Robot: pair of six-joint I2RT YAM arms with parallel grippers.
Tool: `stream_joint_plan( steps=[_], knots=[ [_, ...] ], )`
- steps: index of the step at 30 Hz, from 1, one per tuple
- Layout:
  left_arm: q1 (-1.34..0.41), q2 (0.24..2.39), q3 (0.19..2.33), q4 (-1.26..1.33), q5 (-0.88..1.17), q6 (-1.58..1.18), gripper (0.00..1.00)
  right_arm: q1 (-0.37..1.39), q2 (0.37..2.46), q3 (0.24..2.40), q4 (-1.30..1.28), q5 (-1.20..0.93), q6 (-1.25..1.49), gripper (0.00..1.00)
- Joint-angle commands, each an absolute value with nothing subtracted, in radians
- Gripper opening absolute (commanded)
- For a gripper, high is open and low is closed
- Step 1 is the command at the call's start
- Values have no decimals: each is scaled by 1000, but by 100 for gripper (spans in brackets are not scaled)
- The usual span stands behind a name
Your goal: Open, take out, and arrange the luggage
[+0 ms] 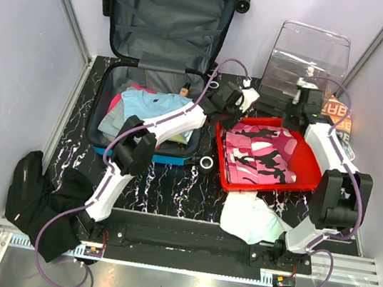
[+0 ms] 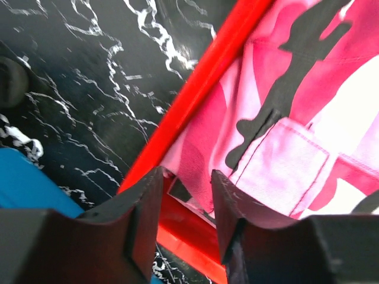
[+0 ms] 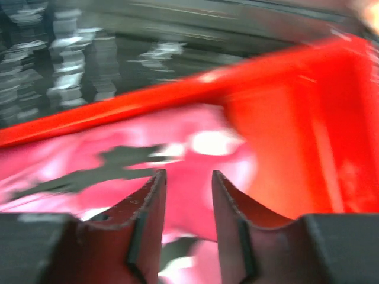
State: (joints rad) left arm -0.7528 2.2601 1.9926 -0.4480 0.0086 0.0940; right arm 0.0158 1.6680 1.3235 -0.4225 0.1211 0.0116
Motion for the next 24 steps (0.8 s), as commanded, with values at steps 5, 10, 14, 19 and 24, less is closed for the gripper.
stream_joint_plan(
  steps=[5,10,14,19,24],
  knots=[
    [-703,2100,2043,-540,167,31,48,60,1837,1325,-362,25,32,31],
    [-589,1948,1887,-549,207,3,52,61,1911,1403,-413,3,52,34],
    [-471,1810,1721,-542,193,6,56,96,1824,1448,-455,78,80,53],
    [-248,1657,1478,-454,117,-46,64,247,1714,1506,-445,169,113,61],
    [-68,1605,1306,-384,107,-147,65,519,1768,1635,-396,157,143,66]
  ],
)
